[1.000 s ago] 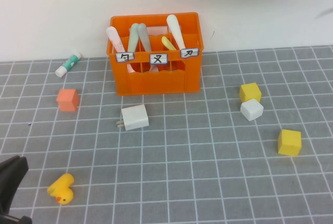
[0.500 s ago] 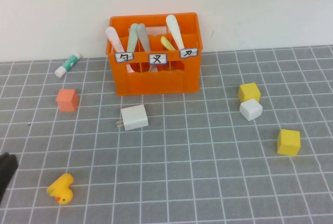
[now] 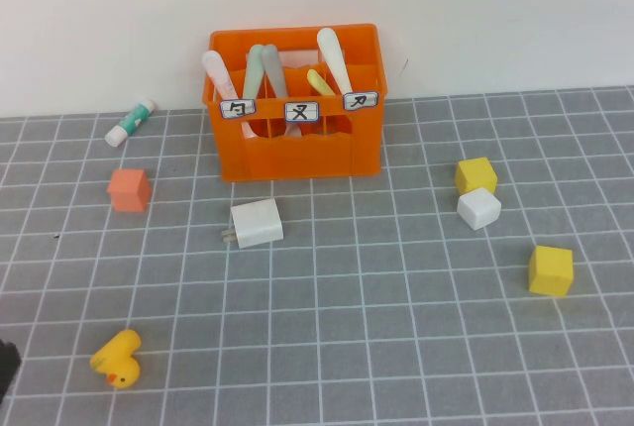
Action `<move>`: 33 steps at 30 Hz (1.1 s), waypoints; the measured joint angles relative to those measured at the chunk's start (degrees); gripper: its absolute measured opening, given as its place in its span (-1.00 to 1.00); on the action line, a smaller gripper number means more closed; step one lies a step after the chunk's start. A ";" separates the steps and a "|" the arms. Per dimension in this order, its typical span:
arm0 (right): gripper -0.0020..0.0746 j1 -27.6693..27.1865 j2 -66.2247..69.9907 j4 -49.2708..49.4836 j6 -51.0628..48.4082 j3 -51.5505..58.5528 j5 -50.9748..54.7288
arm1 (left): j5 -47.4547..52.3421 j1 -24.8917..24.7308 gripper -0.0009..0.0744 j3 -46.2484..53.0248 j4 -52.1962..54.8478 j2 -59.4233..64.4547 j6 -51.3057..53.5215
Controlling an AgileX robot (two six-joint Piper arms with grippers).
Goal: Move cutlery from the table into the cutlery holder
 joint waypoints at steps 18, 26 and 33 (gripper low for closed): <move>-0.92 0.00 -36.50 3.70 -0.68 68.09 -41.61 | 10.25 0.00 -0.98 1.47 0.00 -0.05 0.00; -0.92 0.00 -40.69 4.79 -0.68 80.01 -43.59 | 15.03 0.00 -0.98 1.47 0.00 -0.05 0.00; -0.92 0.00 -39.42 5.33 -0.68 82.08 -40.06 | 17.69 0.00 -0.98 1.47 0.10 -0.14 0.00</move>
